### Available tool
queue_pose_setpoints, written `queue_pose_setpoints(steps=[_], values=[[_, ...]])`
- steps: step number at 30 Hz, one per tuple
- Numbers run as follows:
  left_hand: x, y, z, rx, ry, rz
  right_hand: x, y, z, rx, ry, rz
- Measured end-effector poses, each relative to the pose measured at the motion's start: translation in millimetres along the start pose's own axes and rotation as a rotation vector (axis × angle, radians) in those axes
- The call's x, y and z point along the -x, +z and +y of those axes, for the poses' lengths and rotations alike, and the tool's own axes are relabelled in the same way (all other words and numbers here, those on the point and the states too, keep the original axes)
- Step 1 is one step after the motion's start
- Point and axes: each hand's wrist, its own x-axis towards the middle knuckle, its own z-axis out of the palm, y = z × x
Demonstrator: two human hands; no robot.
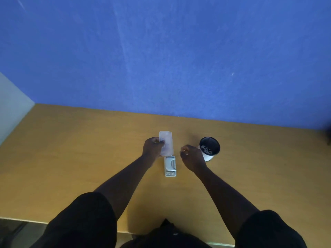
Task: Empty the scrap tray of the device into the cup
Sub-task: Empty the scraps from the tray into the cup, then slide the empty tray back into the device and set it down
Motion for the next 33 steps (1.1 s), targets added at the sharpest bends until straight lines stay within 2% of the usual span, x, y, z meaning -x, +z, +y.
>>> queue_pose_setpoints(steps=[7,20,26,33], values=[[-9,-45,-11,-0.059,-0.048,0.001,3,41,-13,0.144,0.125,-0.115],[-13,-70,-19,-0.088,-0.088,-0.086,7,86,-33,0.322,0.265,-0.123],[-9,-72,-18,-0.086,-0.085,-0.102,5,77,-30,0.275,0.332,-0.077],[3,-68,-14,-0.092,-0.077,-0.087,-4,44,-6,0.047,0.407,-0.074]])
